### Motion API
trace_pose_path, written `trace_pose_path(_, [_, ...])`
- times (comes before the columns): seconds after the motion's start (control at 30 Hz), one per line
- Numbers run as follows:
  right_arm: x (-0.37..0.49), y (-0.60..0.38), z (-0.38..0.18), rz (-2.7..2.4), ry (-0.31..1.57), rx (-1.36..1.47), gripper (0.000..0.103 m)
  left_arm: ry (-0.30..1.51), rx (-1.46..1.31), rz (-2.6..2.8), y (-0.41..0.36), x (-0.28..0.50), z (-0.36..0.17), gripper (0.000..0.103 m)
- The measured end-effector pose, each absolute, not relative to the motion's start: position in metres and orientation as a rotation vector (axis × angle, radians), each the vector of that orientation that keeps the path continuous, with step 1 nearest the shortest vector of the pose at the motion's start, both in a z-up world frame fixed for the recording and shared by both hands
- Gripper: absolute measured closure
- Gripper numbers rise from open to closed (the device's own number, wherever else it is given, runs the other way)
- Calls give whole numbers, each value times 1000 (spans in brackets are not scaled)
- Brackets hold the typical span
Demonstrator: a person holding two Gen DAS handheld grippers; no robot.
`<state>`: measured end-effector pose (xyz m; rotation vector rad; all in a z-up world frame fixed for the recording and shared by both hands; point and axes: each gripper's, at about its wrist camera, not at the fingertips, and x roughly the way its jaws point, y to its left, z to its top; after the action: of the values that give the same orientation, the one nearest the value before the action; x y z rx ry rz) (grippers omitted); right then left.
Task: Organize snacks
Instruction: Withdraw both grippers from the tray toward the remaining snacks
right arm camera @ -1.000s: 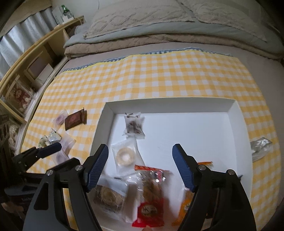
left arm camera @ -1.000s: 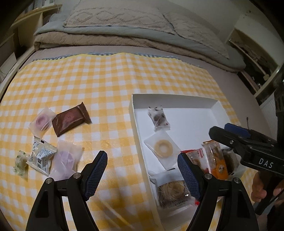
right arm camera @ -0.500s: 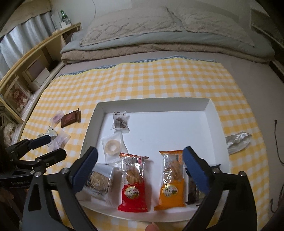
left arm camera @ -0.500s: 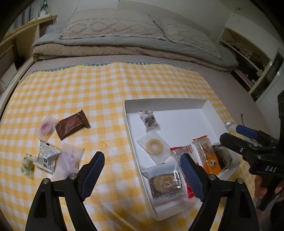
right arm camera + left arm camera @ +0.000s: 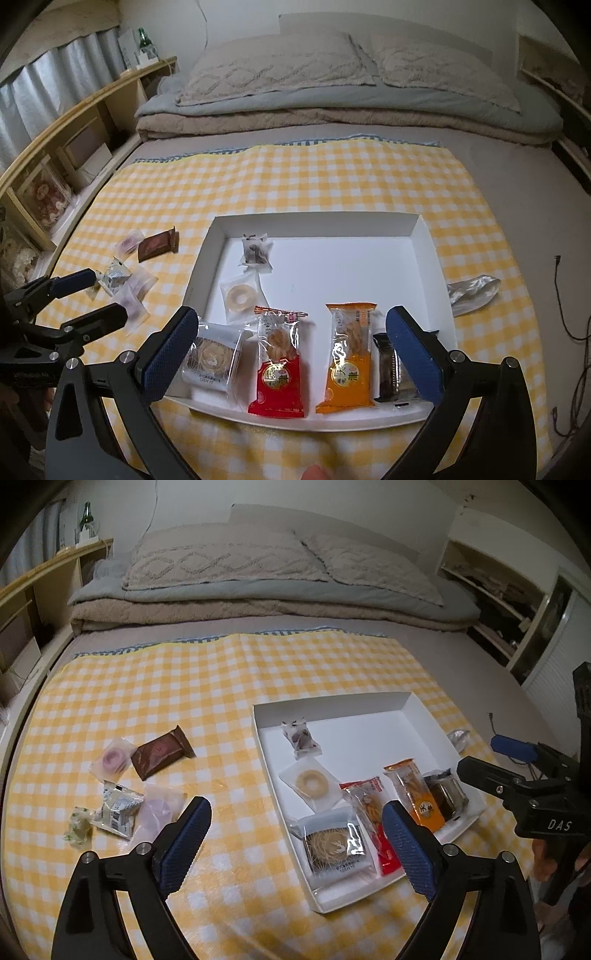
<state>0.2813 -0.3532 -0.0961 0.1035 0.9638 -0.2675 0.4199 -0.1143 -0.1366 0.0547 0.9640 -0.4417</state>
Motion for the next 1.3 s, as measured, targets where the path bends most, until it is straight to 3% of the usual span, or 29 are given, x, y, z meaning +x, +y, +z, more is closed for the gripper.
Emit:
trace_pose_path(0.3, [271, -343, -83, -269, 924, 79, 0, 912, 78, -421, -84, 394, -110, 0])
trace_pose_path(0.9, [313, -253, -110, -104, 962, 16, 0, 900, 78, -241, 24, 367, -85, 0])
trace_pose_path(1.3, [361, -182, -158, 106, 1025, -25, 0, 948, -9, -117, 93, 393, -105, 0])
